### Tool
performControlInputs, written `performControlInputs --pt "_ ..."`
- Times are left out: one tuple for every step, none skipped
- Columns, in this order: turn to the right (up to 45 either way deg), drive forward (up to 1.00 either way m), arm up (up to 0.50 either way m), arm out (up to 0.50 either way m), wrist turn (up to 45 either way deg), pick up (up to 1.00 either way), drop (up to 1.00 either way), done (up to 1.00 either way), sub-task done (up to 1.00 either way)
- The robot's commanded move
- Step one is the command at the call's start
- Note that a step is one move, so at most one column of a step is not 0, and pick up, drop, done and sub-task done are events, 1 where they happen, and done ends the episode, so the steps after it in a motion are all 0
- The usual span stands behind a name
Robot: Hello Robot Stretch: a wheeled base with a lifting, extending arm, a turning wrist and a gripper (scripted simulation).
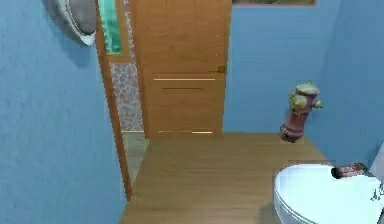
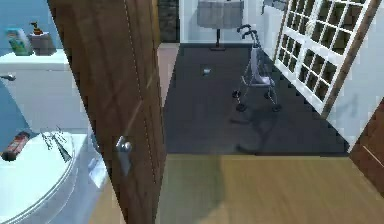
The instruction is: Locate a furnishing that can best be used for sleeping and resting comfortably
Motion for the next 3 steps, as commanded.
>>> performControlInputs --pt "0.0 1.0 0.0 0.0 0.0 0.0 0.0 0.0 0.0" --pt "0.0 0.35 0.0 0.0 0.0 0.0 0.0 0.0 0.0" --pt "-33.0 0.0 0.0 0.0 0.0 0.0 0.0 0.0 0.0"
